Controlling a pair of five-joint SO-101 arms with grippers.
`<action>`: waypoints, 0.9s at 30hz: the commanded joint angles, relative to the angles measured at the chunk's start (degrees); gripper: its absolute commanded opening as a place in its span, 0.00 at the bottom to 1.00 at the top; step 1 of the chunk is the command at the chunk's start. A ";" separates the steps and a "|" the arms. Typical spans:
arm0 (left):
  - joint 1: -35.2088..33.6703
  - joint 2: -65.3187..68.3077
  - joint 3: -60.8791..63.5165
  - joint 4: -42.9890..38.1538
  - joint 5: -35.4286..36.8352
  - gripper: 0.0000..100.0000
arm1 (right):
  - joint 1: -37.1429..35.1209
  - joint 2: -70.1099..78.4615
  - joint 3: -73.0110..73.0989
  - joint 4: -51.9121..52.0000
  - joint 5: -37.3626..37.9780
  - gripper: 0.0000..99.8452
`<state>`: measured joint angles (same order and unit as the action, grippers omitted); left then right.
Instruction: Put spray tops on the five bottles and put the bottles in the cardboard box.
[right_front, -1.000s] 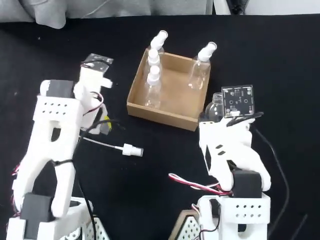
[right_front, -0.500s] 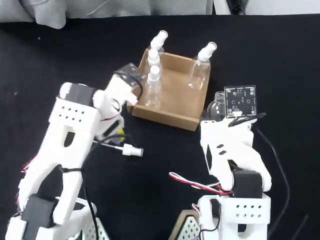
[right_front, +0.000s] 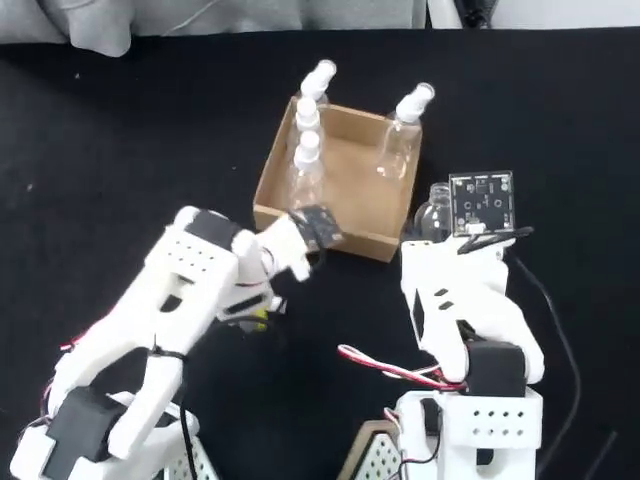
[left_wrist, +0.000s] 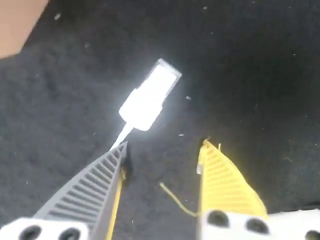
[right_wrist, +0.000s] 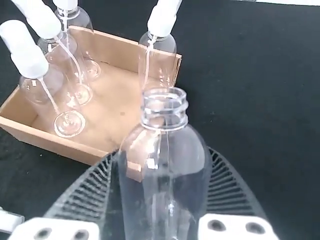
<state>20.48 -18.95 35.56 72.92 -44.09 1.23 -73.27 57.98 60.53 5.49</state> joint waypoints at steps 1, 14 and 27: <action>2.07 -2.81 0.84 -3.96 -2.81 0.21 | 1.41 -1.36 -2.33 -1.67 -0.26 0.13; 2.68 -2.73 9.71 -18.20 -9.85 0.21 | 0.97 -1.36 -2.33 -1.67 0.00 0.13; 5.32 -2.64 15.87 -25.23 -9.85 0.21 | 0.97 -1.36 -2.68 -1.67 0.09 0.13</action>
<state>24.70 -19.03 51.91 48.40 -53.41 1.23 -73.27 57.98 60.53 5.49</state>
